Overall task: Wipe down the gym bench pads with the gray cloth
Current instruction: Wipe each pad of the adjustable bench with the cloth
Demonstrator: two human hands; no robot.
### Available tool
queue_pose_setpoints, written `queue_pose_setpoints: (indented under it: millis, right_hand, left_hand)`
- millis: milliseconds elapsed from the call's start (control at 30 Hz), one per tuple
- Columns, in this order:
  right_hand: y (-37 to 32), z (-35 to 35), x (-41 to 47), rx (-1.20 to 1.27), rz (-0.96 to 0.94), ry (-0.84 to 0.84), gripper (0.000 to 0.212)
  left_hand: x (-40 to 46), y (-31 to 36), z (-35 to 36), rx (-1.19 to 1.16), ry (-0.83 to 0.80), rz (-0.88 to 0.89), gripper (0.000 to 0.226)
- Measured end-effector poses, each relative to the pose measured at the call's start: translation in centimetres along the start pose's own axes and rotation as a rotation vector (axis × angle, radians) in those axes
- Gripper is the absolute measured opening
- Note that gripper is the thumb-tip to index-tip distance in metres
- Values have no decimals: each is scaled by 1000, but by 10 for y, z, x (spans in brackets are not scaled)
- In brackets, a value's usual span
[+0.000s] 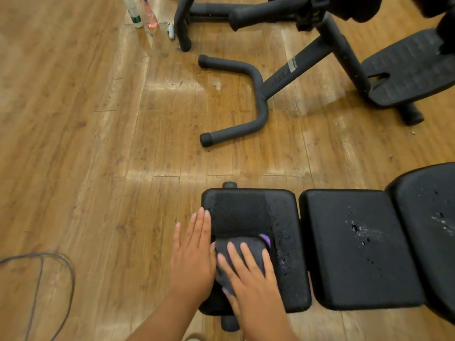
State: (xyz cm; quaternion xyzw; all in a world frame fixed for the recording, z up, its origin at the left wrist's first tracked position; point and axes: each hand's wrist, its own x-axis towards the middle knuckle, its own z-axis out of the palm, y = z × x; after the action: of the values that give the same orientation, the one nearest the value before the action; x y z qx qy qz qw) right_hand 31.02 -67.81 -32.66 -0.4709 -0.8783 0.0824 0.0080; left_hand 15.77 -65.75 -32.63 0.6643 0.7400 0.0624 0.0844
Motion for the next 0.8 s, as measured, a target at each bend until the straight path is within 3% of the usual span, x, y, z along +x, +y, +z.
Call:
queue_pose_setpoints:
  millis: [133,233,300,433,567,800]
  right_hand:
    - [-5,13,-42,-25,-10,98,41]
    - [-1,1,-30,54,2,56,51]
    - [4,-8,-9,76,20,4,60]
    - [32,-22,77,101,209,59,52]
    - [42,-22,112,84,233,74,53]
    - [2,-8,12,44,150,57,57]
  left_hand:
    - [0,1,0,-28,9,-2,55]
    - [0,0,2,-37,10,2,55]
    - [0,-2,4,-45,8,0,55]
    - [-1,-2,5,-39,10,-6,57]
    - [-1,-2,3,-18,9,-2,55]
    - [0,-4,3,-22,-22,11,56]
